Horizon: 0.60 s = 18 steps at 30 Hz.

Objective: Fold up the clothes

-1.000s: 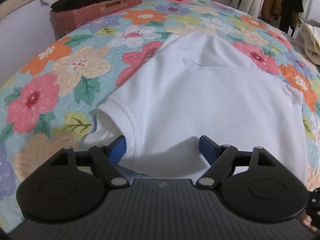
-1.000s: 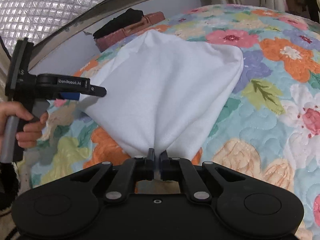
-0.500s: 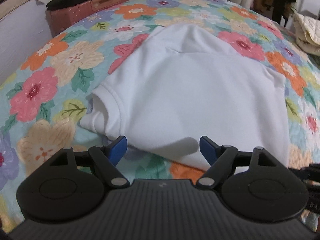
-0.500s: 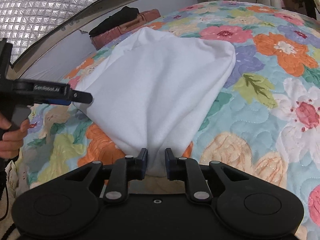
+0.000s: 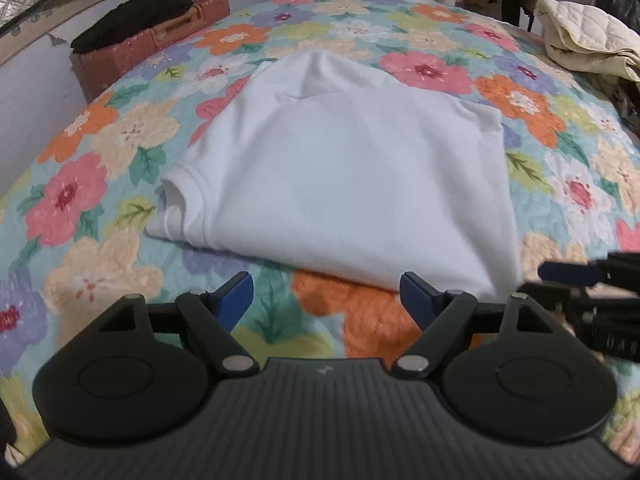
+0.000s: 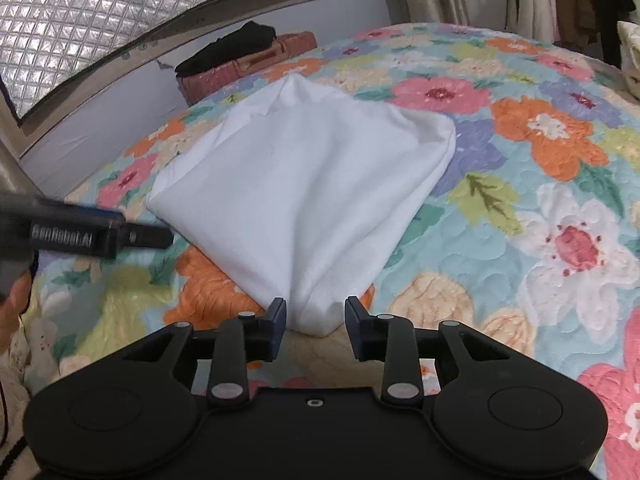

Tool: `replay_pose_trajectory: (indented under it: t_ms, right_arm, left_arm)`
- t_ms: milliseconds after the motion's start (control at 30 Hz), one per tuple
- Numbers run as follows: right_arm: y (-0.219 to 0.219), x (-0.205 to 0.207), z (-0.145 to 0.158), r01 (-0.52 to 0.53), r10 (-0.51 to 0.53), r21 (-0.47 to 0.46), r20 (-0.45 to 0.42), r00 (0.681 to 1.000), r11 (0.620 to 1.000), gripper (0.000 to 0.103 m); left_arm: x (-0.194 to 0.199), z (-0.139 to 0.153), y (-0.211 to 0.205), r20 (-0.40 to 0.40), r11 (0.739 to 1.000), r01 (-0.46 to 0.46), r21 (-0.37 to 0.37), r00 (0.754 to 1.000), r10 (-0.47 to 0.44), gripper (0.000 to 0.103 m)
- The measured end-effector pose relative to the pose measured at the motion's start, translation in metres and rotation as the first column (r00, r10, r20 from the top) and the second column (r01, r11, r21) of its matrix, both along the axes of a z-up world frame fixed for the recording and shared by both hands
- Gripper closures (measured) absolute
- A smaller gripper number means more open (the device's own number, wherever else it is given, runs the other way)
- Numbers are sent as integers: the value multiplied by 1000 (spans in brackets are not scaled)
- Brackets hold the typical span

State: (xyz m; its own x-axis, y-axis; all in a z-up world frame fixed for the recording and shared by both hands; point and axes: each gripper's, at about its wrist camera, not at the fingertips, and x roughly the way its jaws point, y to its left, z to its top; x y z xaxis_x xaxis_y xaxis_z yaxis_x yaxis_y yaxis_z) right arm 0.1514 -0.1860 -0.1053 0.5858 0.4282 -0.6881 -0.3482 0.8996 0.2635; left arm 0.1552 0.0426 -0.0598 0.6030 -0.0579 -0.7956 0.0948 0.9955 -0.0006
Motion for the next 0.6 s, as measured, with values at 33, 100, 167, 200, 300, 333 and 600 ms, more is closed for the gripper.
replay_pose_trajectory:
  t_ms: [33, 100, 167, 200, 300, 333, 600]
  right_arm:
    - [0, -2, 3, 5, -5, 0, 9, 1000, 1000, 62]
    - [-1, -6, 9, 15, -15, -3, 26, 1000, 1000, 58]
    - [0, -10, 14, 27, -26, -12, 46, 999, 1000, 51]
    - [1, -14, 16, 35, -34, -17, 54, 998, 999, 47]
    - [3, -26, 21, 55, -52, -32, 72, 996, 998, 40]
    - [4, -31, 22, 58, -55, -34, 75, 996, 998, 38]
    - [11, -60, 28, 52, -48, -43, 91, 995, 998, 24]
  left_arm:
    - [-4, 1, -1, -1, 1000, 2, 0, 1000, -2, 23]
    - [-10, 2, -2, -2, 1000, 0, 3, 1000, 0, 23]
    - [-17, 3, -3, 4, 1000, 7, 7, 1000, -8, 23]
    - [-21, 3, -3, 9, 1000, 14, 10, 1000, -14, 23]
    - [-30, 4, -1, 3, 1000, 16, -20, 1000, -16, 23]
    - [-33, 4, 0, 0, 999, 11, -35, 1000, -11, 23]
    - [-55, 8, 11, 65, 997, -51, -49, 996, 55, 14]
